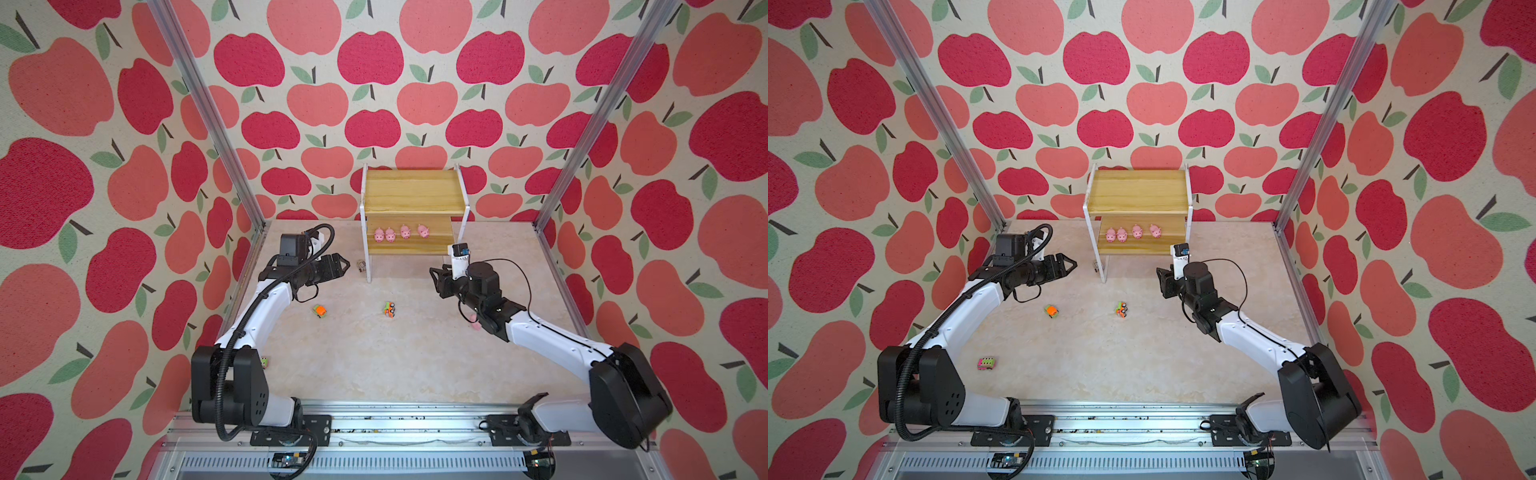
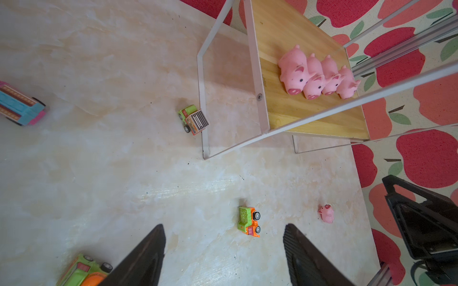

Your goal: Place and organize the plastic toys onto the shelf

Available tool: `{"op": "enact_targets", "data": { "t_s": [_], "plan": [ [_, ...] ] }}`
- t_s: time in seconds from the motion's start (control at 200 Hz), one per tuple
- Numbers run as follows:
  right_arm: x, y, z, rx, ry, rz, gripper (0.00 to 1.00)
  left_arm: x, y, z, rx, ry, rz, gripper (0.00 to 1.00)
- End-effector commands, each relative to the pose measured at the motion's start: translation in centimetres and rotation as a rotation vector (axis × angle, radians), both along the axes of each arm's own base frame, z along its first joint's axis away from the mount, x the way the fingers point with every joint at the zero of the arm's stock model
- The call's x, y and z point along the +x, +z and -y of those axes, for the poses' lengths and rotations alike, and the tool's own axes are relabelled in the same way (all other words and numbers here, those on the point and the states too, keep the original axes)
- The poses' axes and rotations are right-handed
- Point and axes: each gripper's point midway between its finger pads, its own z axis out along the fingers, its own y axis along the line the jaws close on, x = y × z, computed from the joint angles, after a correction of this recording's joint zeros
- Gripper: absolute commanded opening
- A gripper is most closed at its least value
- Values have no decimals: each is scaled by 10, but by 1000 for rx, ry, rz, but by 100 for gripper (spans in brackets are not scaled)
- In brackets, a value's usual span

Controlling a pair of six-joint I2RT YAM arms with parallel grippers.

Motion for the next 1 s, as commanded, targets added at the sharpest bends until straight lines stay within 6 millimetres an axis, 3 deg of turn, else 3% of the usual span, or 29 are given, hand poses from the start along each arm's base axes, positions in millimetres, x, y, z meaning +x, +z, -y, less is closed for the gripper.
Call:
{"op": "enact_targets", "data": {
  "t_s": [0.0, 0.12, 0.265, 0.54, 0.991],
  "plan": [
    [33, 29, -12, 20, -67, 136, 51, -6, 15, 5, -6, -26, 61, 78],
    [53, 32, -29, 30, -91, 155, 51, -10, 18, 5, -2, -25, 75, 78],
    [73, 34, -35, 40, -155, 182, 52, -12, 21, 8, -10, -37, 83, 78],
    [100, 31, -35, 23, -253, 188, 54, -13, 25, 13, -32, -53, 94, 78],
    [127, 31, -26, 46, -315, 192, 58, -16, 28, 16, -31, -63, 106, 78]
  ]
}}
